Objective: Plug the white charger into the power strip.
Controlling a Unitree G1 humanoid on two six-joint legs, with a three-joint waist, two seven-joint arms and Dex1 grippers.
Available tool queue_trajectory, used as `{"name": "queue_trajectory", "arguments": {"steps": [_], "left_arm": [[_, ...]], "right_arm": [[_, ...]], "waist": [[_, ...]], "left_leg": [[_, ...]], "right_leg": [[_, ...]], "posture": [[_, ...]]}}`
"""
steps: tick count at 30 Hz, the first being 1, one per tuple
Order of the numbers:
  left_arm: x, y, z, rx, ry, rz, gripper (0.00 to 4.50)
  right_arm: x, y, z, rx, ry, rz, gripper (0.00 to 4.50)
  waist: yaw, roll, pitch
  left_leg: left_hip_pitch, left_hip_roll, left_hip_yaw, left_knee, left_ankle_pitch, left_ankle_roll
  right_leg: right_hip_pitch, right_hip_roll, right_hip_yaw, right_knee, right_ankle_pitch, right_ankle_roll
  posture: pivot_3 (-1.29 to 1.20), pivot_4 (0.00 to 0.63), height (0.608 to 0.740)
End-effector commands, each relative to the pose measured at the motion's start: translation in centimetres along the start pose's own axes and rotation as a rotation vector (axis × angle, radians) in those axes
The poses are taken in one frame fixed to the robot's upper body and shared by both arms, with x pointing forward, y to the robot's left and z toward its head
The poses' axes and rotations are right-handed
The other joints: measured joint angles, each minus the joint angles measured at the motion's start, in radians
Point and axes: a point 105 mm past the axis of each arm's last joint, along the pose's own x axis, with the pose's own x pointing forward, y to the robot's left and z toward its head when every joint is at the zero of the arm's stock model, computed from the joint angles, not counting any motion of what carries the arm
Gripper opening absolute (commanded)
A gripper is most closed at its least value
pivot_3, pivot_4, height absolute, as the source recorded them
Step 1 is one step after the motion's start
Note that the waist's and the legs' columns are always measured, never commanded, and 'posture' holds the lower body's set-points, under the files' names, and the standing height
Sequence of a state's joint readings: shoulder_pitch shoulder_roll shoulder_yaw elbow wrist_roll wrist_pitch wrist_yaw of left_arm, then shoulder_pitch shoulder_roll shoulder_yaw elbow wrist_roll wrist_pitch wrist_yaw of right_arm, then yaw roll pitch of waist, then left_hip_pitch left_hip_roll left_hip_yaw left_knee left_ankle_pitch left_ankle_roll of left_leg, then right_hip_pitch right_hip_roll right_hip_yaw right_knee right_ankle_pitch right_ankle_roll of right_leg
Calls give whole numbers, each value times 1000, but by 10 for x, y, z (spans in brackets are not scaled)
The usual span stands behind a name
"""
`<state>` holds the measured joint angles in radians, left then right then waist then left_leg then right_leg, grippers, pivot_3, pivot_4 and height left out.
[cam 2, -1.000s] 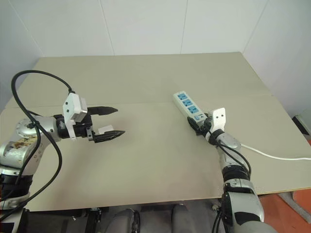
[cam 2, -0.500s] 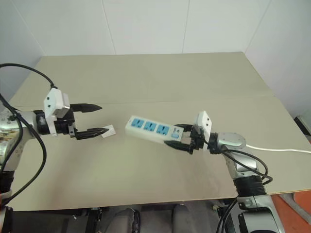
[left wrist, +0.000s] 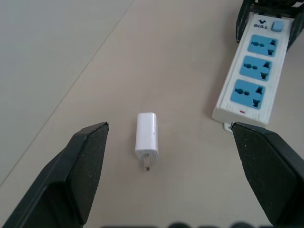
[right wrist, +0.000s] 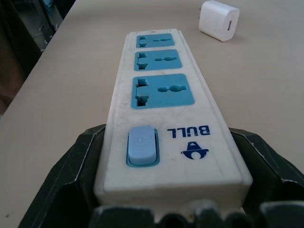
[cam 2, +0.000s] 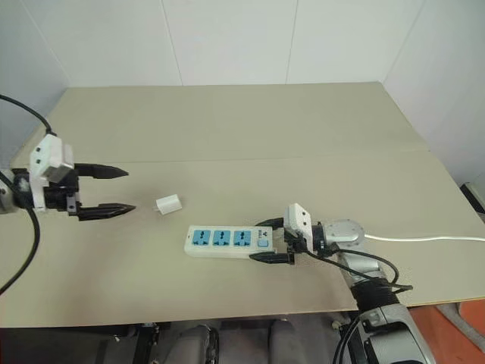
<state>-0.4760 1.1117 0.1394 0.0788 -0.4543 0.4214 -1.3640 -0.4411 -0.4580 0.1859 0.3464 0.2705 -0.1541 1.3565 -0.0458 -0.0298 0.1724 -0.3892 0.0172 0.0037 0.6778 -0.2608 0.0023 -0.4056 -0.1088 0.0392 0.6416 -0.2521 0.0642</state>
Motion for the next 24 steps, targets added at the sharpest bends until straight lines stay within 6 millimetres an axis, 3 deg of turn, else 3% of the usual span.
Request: {"name": "queue_trajectory", "arguments": {"steps": [1, 11, 17, 24], "left_arm": [[-6, 9, 5, -5, 55, -11, 4500], [14, 15, -4, -80, 264, -154, 4500], [37, 34, 14, -81, 433, -162, 4500], [56, 36, 21, -29, 684, -183, 4500]], "right_arm": [[9, 0, 5, -71, -29, 31, 3436], [16, 1, 2, -80, -35, 43, 3436], [19, 1, -2, -40, -18, 29, 3436], [20, 2, 4, -17, -29, 18, 3436]], "waist": [[-1, 0, 0], [-3, 0, 0], [1, 0, 0], [-9, 0, 0]], "left_leg": [[0, 0, 0, 0, 0, 0], [0, 0, 0, 0, 0, 0], [0, 0, -1, 1, 0, 0], [-1, 1, -2, 1, 0, 0]], "right_leg": [[0, 0, 0, 0, 0, 0], [0, 1, 0, 5, 0, 0], [1, 2, 0, 5, 0, 0], [-1, 3, 1, 6, 0, 0]], "posture": [[0, 150, 740], [0, 150, 740], [0, 150, 740], [0, 150, 740]]}}
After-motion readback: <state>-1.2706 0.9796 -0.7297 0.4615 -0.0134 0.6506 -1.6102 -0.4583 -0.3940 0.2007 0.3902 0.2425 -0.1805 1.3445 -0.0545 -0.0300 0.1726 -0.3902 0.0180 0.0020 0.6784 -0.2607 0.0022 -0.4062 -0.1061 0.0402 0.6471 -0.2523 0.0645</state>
